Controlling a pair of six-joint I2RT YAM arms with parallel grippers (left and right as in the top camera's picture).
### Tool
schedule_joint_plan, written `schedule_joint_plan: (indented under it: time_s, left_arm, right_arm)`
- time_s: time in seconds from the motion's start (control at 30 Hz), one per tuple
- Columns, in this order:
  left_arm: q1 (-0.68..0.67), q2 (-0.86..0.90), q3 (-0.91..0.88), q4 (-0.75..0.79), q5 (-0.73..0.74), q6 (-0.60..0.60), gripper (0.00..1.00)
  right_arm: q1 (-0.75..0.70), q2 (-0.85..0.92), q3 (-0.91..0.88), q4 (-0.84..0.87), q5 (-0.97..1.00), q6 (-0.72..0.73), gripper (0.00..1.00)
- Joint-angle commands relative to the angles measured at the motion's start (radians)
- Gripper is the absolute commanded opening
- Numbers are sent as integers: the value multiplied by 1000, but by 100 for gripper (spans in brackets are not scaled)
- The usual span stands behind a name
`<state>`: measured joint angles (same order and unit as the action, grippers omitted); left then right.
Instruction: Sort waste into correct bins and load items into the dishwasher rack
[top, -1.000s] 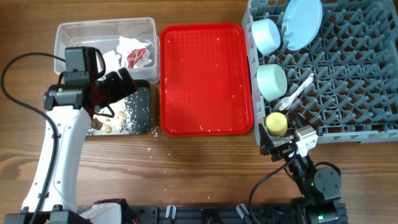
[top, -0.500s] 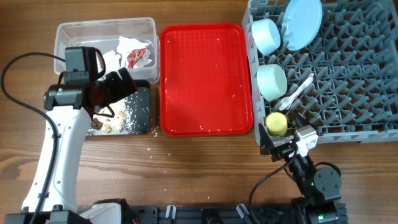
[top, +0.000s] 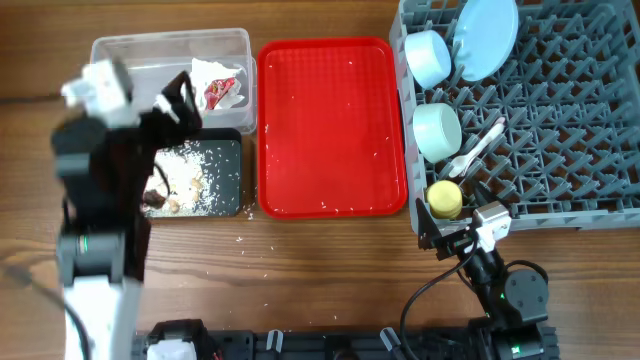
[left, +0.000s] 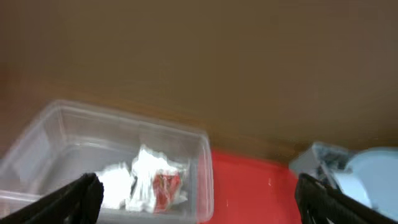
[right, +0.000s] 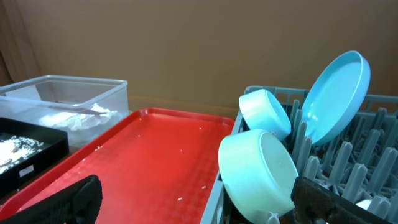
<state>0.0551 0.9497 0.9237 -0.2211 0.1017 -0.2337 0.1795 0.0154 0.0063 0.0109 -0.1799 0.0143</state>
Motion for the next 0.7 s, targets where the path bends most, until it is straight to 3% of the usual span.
schedule_joint_plan:
  time_s: [0.0,0.2,0.33,0.67]
  left_arm:
    - [11,-210,-249,114,6,51,100]
    - [11,-563,-639,305,5,47,100]
    - [10,-753,-792,322,5,47,100]
    - [8,-946,-918,254,14,46,100]
  right_arm:
    - [-3,-11,-1,4,-13,14,100]
    - [-3,-11,-1,4,-13,14,100]
    - [-3,-11,-1,4,-13,14,99]
    - [-3,-11,-1,4,-13,14,100]
